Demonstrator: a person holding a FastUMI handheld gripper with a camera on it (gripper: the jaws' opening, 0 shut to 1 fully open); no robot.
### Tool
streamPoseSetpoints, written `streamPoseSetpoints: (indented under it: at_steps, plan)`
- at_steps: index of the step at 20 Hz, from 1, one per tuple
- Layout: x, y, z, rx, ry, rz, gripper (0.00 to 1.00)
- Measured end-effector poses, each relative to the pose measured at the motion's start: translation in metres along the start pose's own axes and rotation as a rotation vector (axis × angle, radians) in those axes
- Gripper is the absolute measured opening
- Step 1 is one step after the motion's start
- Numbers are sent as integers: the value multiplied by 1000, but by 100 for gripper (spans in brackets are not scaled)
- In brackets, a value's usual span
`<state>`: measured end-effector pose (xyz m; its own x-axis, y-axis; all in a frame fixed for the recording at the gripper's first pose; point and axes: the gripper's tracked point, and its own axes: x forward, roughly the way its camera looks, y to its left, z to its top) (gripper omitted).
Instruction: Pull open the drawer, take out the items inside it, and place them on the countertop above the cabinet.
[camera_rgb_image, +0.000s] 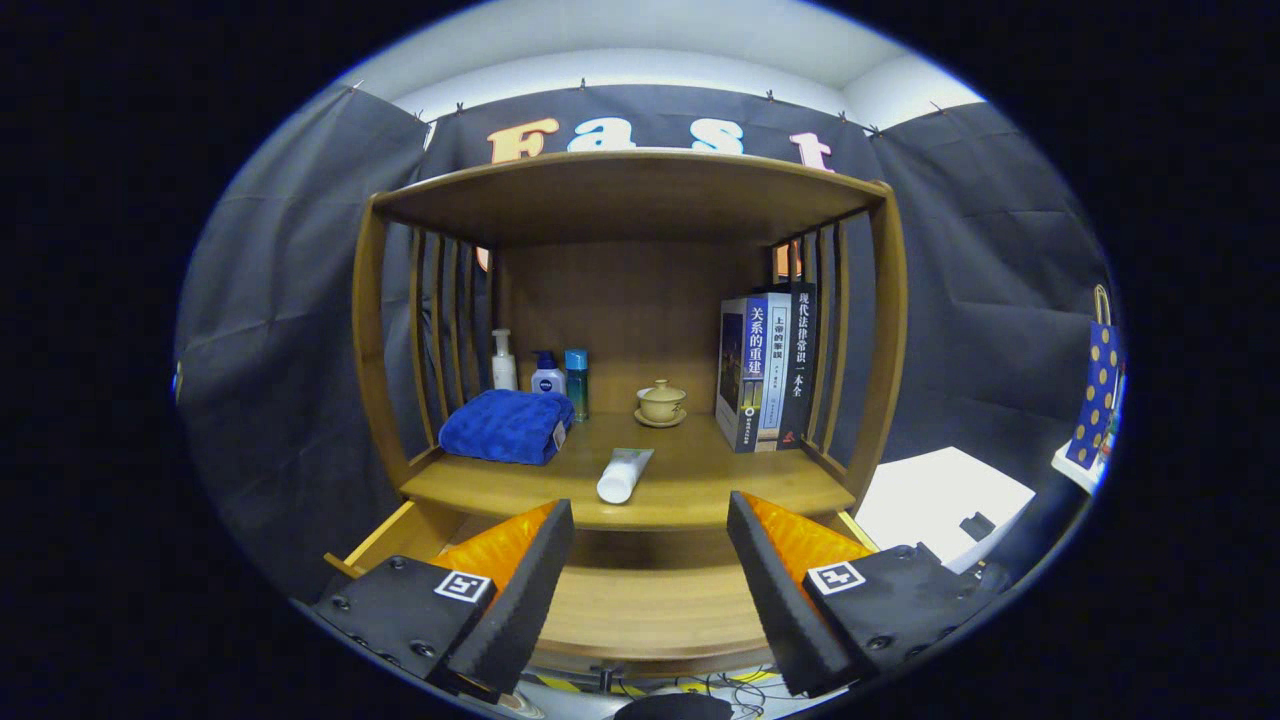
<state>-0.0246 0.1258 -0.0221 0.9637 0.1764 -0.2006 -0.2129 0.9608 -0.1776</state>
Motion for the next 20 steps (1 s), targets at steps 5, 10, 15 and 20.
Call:
streamPoseSetpoints:
  at_steps: [5,10,15,20]
  plan:
    - [-31,-7,-23,-33,-48,-55,99]
    - [-46,-4,-66,-82,-40,-93,99]
    - [-46,8,-121,-22,70,-67,99]
    - [-38,9,-153,-30,141,-65,99]
